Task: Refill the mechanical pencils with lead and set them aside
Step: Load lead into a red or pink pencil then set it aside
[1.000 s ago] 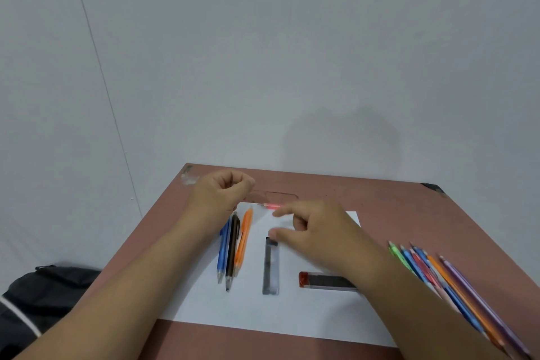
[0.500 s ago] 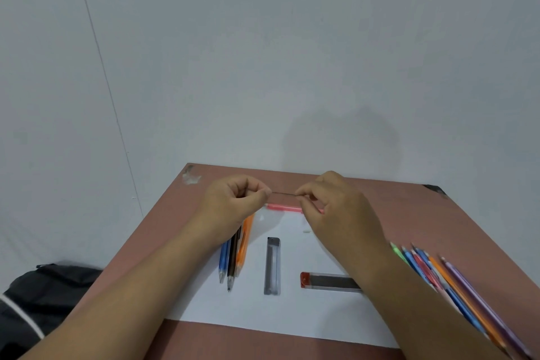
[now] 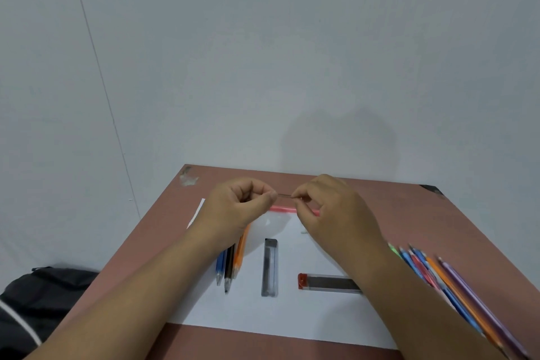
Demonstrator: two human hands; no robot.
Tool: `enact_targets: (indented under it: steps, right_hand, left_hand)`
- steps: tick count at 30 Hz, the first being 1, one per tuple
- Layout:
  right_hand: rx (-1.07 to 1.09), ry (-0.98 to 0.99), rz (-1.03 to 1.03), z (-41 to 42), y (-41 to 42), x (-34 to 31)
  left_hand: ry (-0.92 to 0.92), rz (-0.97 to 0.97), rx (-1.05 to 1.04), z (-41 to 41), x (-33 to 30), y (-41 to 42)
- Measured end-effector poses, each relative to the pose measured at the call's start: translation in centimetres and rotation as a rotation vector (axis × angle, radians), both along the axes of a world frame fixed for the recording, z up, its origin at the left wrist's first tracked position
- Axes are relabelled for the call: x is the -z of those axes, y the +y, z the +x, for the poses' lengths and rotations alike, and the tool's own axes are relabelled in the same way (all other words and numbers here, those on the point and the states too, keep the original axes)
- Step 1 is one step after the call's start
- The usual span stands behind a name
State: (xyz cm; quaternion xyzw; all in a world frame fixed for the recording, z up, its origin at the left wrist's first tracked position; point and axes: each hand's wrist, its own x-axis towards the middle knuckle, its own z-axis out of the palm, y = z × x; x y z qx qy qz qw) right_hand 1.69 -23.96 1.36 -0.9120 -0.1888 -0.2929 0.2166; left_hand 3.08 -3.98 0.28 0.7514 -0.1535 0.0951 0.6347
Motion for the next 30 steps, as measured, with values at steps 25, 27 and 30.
enact_targets:
  steps: [25, 27, 30]
  right_hand:
    - [0.212, 0.074, 0.681, 1.1, -2.6, 0.0]
    - [0.189, 0.067, 0.677, 1.1, -2.4, 0.1]
    - [0.153, 0.059, 0.703, 0.9, -2.1, 0.1]
  left_hand:
    - [-0.208, 1.202, -0.044, 3.0, -0.6, -4.5]
    - [-0.24, 1.197, -0.064, 3.3, -0.1, -4.4]
    - [-0.26, 1.161, -0.096, 3.4, 0.4, -3.9]
